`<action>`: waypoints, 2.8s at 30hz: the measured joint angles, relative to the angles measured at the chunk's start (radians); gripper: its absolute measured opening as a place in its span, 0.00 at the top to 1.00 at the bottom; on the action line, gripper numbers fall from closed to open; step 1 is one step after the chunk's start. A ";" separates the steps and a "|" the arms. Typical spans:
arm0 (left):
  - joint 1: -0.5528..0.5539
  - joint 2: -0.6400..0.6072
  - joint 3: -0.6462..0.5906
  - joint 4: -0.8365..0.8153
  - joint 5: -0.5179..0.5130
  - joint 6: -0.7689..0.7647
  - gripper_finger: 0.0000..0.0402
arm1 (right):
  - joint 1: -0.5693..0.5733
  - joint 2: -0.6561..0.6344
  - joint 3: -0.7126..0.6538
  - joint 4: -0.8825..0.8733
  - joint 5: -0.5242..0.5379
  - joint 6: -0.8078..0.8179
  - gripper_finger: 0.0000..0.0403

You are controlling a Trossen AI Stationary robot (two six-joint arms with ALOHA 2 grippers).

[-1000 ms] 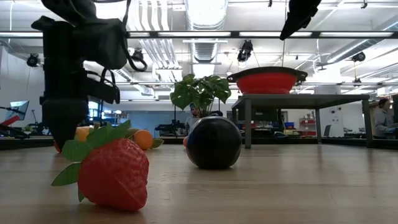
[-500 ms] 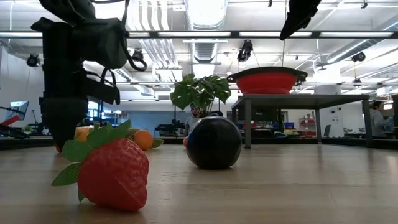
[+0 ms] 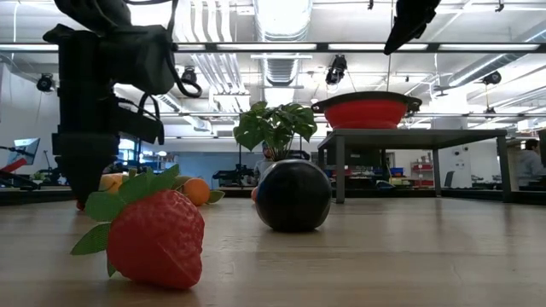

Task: Pick & Place Fruit
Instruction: Put the strawberry into the red strainer bowl on the shelf

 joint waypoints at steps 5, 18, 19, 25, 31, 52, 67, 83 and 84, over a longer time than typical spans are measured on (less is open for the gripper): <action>-0.003 -0.038 -0.006 0.019 -0.009 0.000 0.61 | 0.000 -0.001 -0.009 0.002 -0.035 0.000 0.69; -0.016 -0.265 -0.120 0.759 -0.142 0.106 0.62 | 0.124 -0.016 -0.175 0.304 -0.393 -0.028 0.64; -0.016 -0.274 -0.132 0.835 -0.142 0.133 0.62 | 0.142 -0.016 -0.189 0.331 -0.393 -0.030 0.65; -0.016 -0.269 -0.153 1.184 -0.141 0.365 0.62 | 0.236 -0.014 -0.274 0.525 -0.396 -0.017 0.69; -0.016 -0.195 -0.130 1.411 -0.140 0.559 0.62 | 0.310 -0.014 -0.359 0.746 -0.396 0.000 0.70; 0.045 0.172 0.378 1.272 -0.126 0.732 0.62 | 0.369 0.011 -0.421 0.931 -0.362 -0.002 0.66; 0.059 0.205 0.489 1.184 -0.127 0.785 0.62 | 0.369 0.006 -0.421 0.870 -0.317 -0.020 0.77; 0.070 0.203 0.489 1.179 -0.127 0.778 0.62 | 0.369 -0.001 -0.421 0.859 -0.317 -0.027 0.98; 0.070 0.203 0.489 1.179 -0.127 0.778 0.62 | 0.369 -0.001 -0.421 0.859 -0.317 -0.026 0.98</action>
